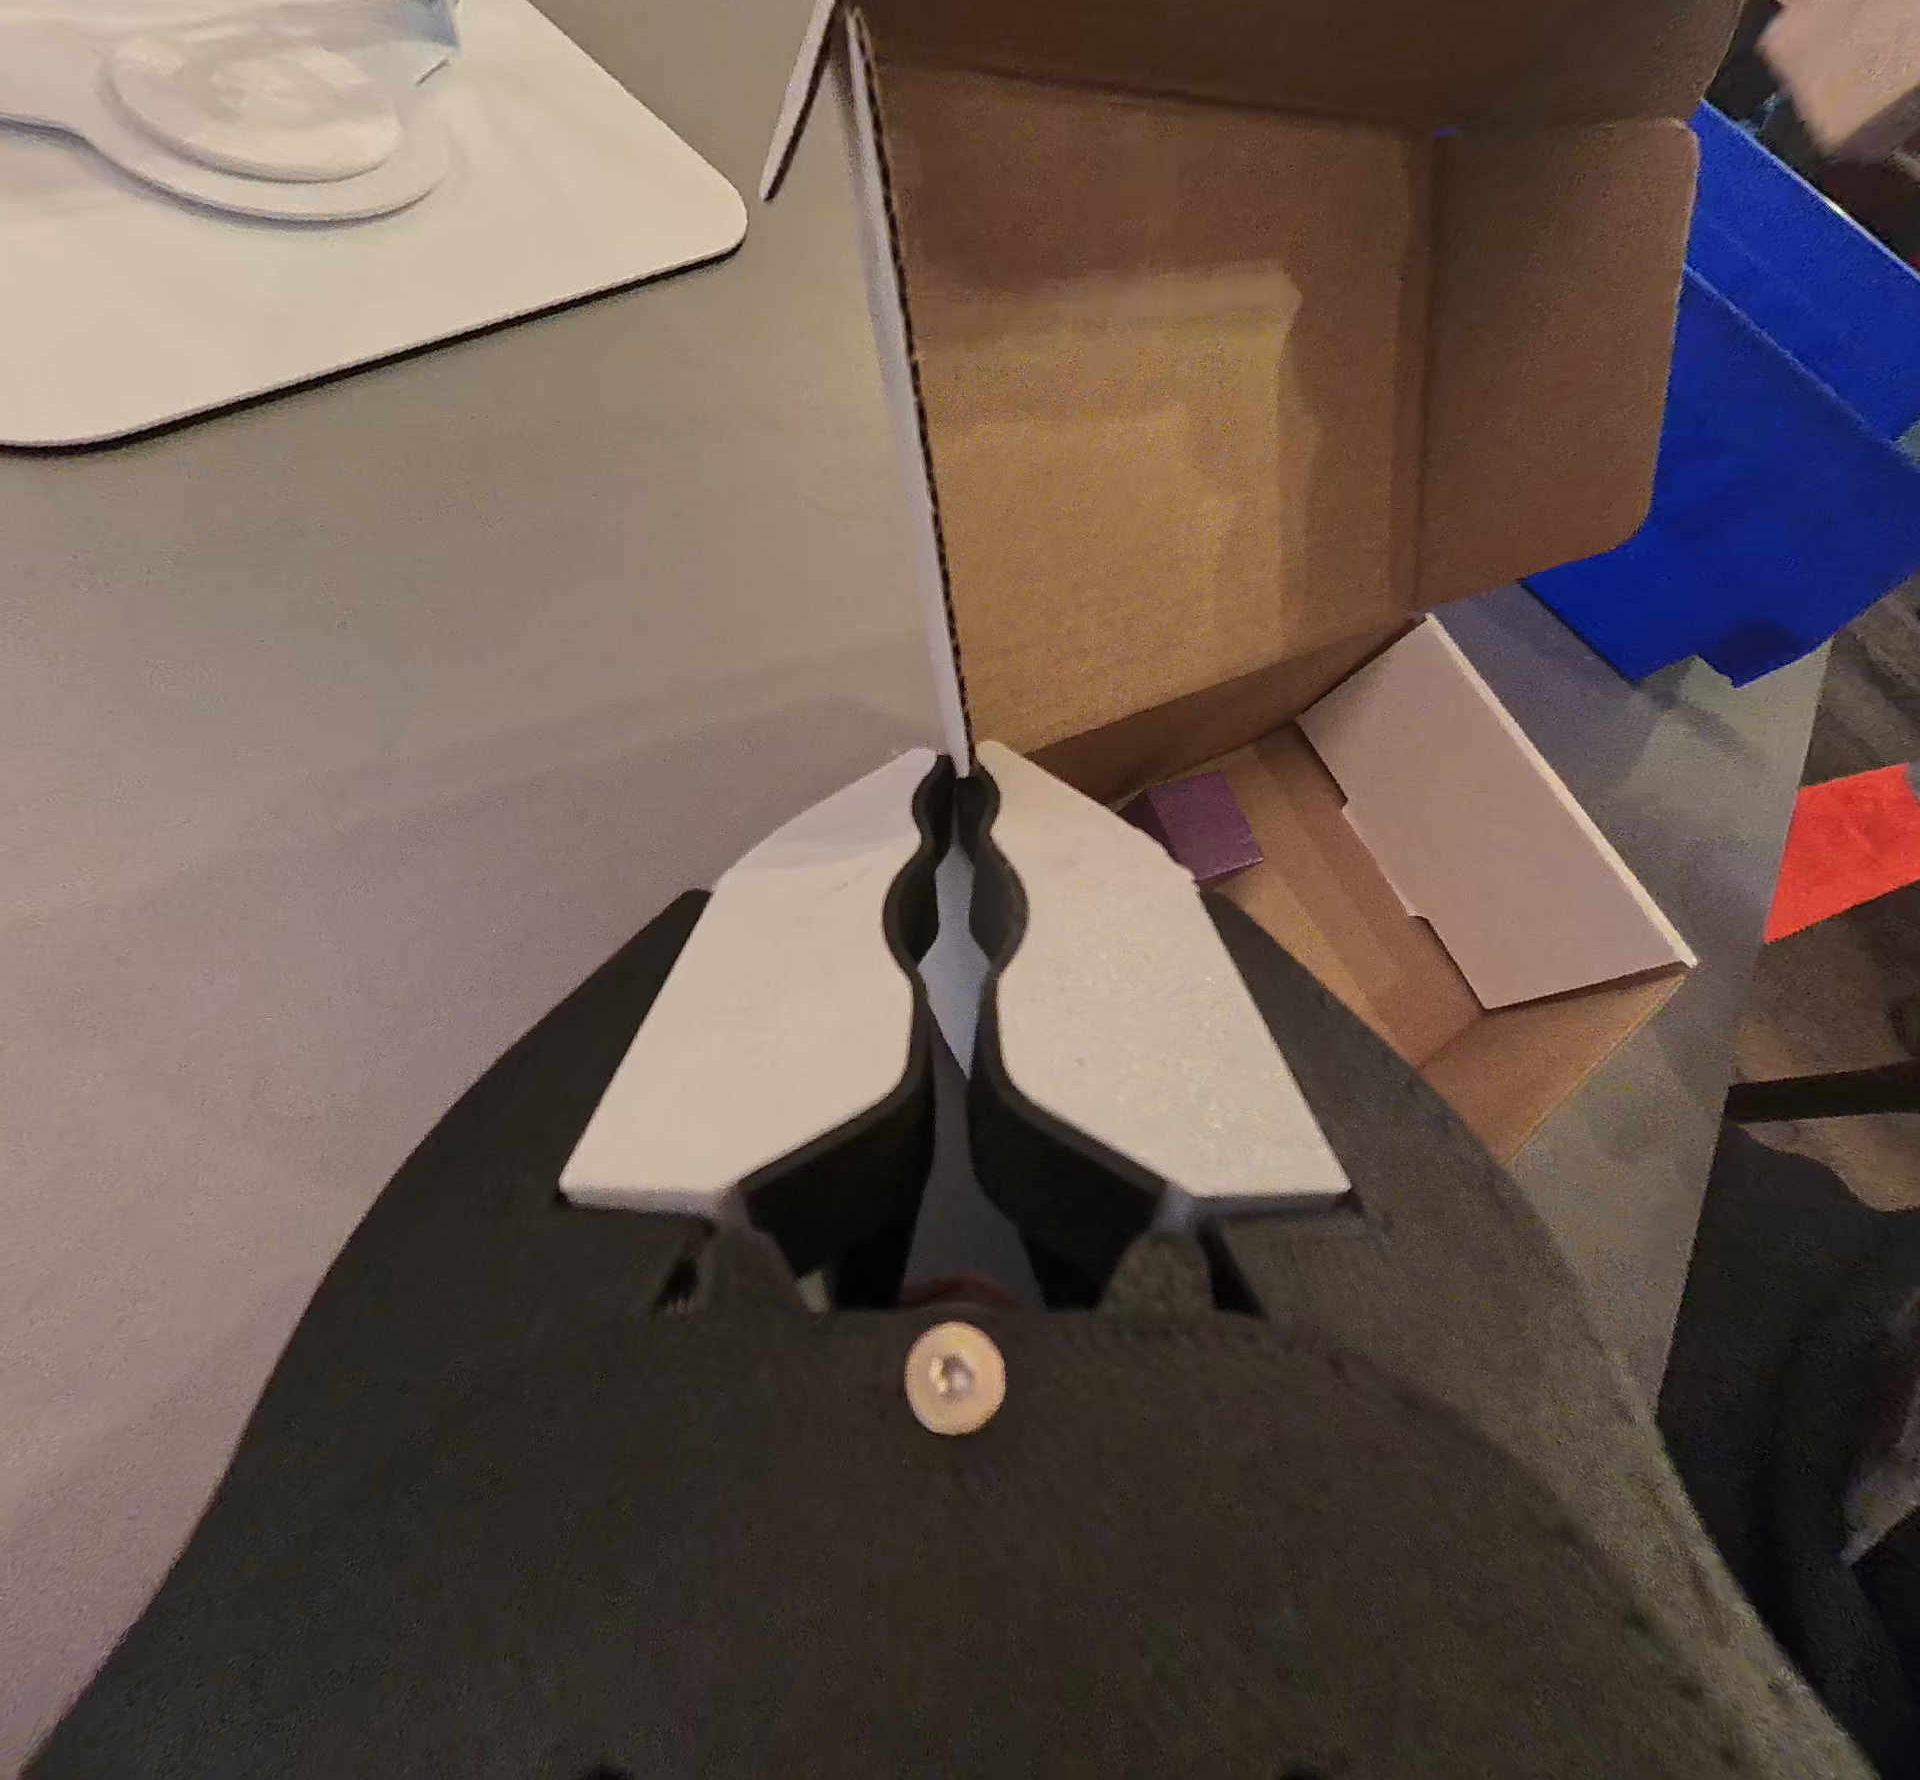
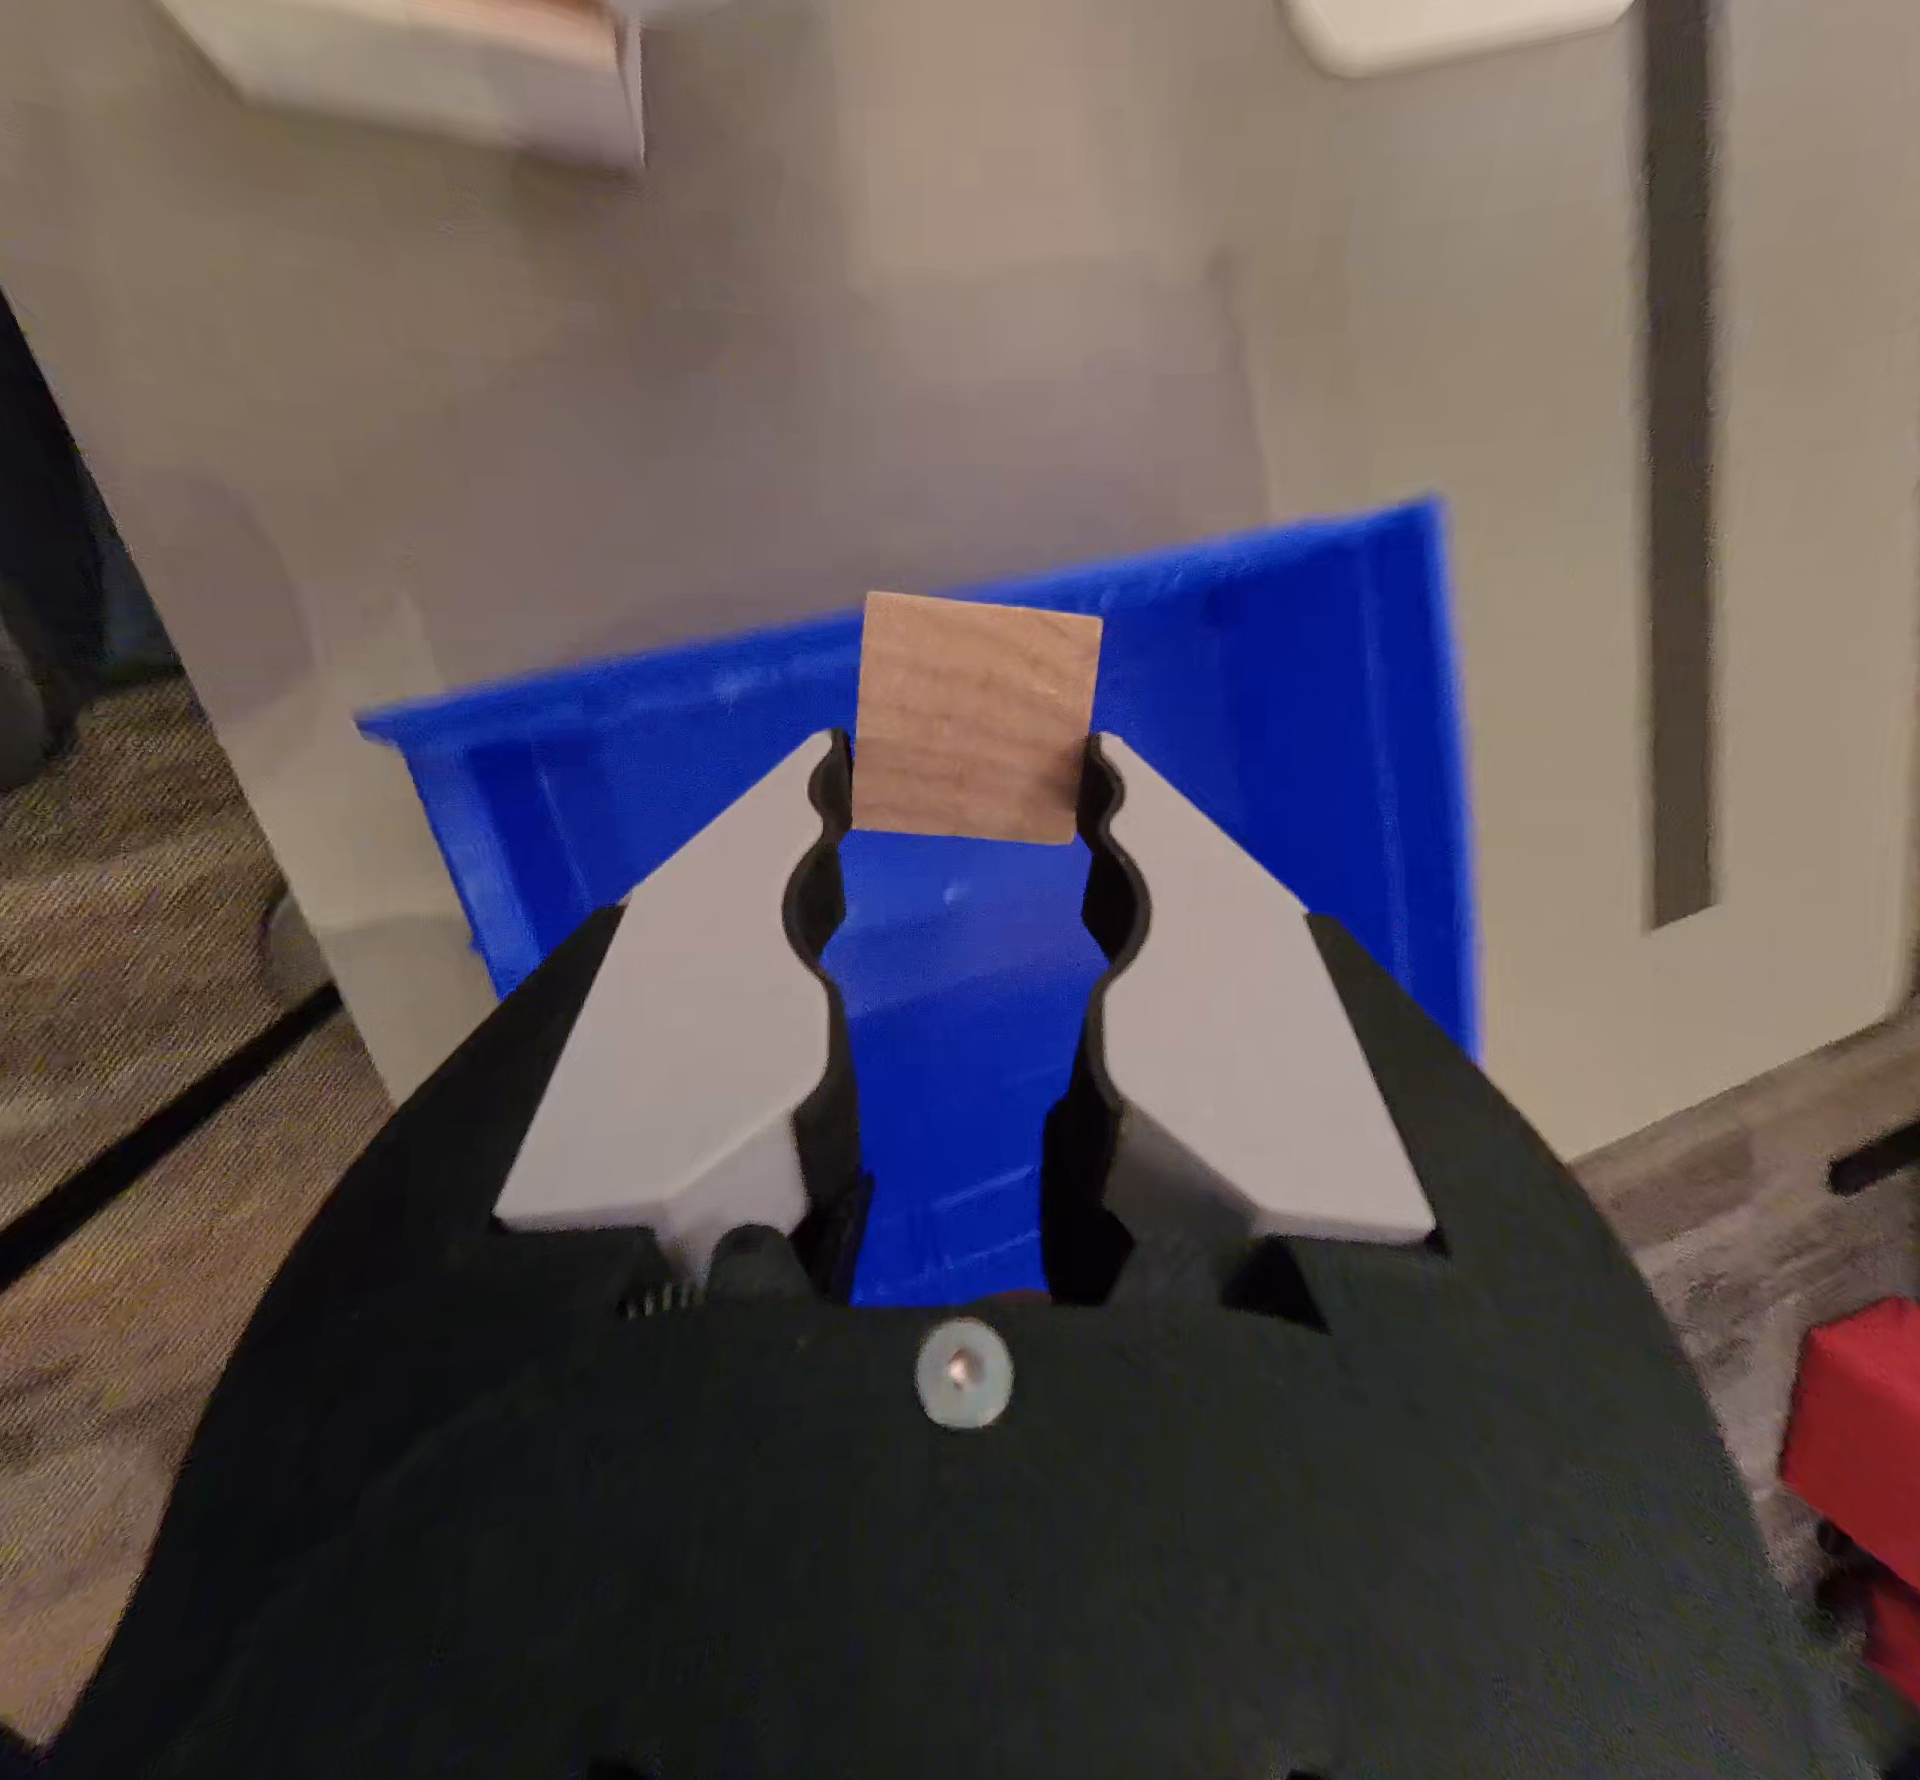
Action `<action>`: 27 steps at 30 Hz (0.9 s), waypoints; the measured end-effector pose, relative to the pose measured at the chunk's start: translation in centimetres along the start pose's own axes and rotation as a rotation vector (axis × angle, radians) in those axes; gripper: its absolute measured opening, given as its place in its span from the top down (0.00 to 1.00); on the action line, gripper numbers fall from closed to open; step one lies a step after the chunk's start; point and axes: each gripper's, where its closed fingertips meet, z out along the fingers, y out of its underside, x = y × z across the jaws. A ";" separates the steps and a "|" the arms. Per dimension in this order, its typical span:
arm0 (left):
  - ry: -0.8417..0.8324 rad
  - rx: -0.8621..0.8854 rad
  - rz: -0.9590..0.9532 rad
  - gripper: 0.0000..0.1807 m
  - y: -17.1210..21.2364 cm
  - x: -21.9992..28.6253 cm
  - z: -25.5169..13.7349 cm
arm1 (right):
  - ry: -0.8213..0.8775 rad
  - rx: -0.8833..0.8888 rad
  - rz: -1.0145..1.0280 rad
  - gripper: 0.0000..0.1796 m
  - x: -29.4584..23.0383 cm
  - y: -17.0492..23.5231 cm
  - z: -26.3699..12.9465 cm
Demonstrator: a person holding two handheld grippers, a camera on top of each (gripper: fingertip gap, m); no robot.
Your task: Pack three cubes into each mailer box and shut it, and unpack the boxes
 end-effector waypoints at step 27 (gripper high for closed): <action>-0.078 0.058 -0.084 1.00 -0.2 -1.5 -0.6 | -0.210 0.194 0.024 0.76 -9.5 -17.6 5.8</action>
